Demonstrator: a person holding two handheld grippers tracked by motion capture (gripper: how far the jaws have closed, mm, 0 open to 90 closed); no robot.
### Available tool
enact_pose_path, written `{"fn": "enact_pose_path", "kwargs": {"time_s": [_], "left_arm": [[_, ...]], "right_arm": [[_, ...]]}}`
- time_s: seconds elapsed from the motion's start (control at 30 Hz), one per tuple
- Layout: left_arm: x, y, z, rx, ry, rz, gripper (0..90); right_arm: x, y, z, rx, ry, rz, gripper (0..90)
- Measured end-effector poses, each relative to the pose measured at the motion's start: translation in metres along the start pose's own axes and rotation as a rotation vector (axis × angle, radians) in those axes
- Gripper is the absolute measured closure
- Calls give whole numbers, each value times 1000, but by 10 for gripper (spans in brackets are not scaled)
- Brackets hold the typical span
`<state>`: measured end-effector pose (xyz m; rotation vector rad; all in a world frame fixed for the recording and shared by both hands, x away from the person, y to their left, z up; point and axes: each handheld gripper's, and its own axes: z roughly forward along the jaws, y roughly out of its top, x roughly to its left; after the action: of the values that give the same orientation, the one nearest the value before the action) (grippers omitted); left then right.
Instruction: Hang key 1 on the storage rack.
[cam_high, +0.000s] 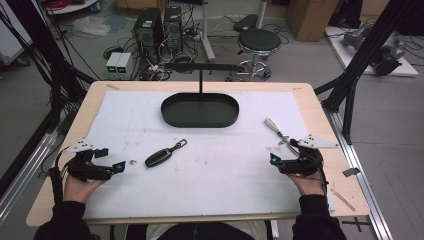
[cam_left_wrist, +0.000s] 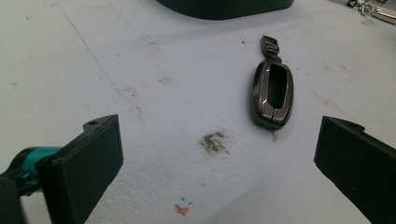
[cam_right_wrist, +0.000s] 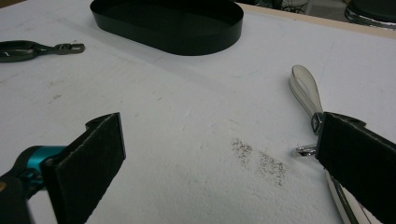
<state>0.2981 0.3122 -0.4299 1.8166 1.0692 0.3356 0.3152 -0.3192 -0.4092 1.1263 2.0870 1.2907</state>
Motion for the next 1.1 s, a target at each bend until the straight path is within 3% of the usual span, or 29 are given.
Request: {"fn": "enact_pose_path", "kwargs": {"time_s": [0.83, 1.1], "left_arm": [[-1, 0, 2, 10, 4, 5, 17], [-1, 0, 2, 13, 7, 8, 17]], "right_arm": [[5, 1, 9, 53, 3, -15, 8], [3, 10, 17, 75, 0, -31, 8]]}}
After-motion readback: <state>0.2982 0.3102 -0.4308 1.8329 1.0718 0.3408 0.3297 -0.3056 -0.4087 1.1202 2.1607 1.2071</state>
